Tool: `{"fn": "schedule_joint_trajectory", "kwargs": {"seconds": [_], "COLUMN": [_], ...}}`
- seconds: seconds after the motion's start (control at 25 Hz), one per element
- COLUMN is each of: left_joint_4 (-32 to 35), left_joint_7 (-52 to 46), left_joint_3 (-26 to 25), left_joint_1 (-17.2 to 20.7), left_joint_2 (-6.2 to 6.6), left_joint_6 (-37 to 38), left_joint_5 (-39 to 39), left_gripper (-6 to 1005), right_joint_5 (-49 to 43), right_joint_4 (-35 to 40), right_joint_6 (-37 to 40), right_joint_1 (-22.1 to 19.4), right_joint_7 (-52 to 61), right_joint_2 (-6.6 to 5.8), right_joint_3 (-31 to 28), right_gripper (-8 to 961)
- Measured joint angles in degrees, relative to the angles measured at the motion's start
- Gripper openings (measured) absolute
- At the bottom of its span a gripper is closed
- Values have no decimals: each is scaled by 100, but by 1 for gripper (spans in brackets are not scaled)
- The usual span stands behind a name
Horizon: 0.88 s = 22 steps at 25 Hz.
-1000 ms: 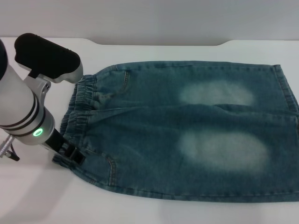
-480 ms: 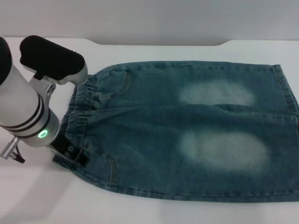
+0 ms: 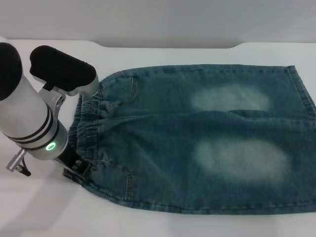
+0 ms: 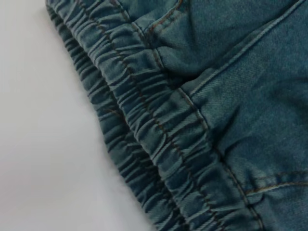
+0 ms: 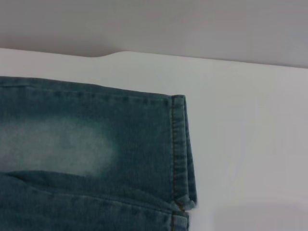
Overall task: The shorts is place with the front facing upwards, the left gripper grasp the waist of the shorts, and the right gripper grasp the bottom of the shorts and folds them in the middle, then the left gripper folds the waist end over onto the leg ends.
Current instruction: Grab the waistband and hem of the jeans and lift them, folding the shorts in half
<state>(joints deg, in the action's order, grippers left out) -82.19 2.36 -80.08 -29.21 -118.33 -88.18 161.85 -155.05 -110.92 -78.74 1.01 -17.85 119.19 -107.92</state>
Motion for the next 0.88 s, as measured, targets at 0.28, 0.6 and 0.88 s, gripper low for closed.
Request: {"fn": "schedule_joint_trajectory", "kwargs": {"seconds": [0.28, 0.6, 0.88], "left_joint_4": [-38, -207, -523], "left_joint_7": [-20, -42, -49], "left_joint_3": [62, 37, 29], "left_joint_1": [38, 68, 108], "left_joint_2": [9, 19, 21], "left_joint_6": [-2, -56, -88], "left_joint_5": [87, 87, 84], "left_gripper": [301, 192, 129], "right_joint_5": [30, 305, 309], "right_joint_4": [-27, -280, -484], "right_joint_6": [41, -195, -837], "right_joint_1": [-104, -126, -18], "right_joint_7": [1, 149, 279], "right_joint_2": [9, 3, -10], "right_joint_3": [96, 142, 146], "right_gripper": [689, 689, 690]}}
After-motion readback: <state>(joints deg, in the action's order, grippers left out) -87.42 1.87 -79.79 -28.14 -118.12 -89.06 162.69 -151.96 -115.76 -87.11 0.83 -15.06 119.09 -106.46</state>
